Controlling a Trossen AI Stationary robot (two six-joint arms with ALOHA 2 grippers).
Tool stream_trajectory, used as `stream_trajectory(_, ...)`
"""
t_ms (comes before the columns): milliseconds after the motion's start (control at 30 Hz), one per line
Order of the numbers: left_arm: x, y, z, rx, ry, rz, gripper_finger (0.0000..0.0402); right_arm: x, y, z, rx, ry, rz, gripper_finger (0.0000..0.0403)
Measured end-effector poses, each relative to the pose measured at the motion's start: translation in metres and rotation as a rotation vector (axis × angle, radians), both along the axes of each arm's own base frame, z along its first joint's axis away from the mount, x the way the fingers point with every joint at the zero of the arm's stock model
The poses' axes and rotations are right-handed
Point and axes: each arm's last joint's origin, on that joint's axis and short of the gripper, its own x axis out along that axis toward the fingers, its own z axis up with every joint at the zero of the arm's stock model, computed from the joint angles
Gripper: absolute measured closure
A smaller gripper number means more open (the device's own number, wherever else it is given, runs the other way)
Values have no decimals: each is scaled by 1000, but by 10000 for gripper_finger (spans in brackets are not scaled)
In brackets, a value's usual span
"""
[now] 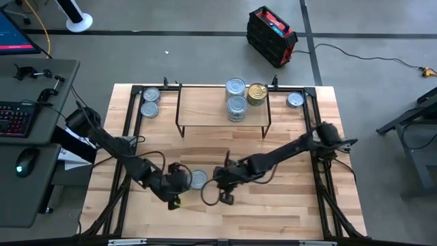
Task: Stack canned seafood by type on shelf
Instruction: Put the blue tuna can on the shelf
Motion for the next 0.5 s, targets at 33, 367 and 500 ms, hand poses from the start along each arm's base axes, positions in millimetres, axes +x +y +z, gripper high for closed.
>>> stream_trajectory(33, -3, 1, -6, 7, -6, 15, 401, 6, 0, -9, 1, -15, -5, 403)
stream_trajectory(367, -10, 24, -33, 83, 13, 62, 401, 19, -8, -57, -70, 43, -118, 403)
stream_trajectory(500, -10, 26, -41, 48, -34, 5, 401, 26, -12, -67, -77, 17, -148, 403)
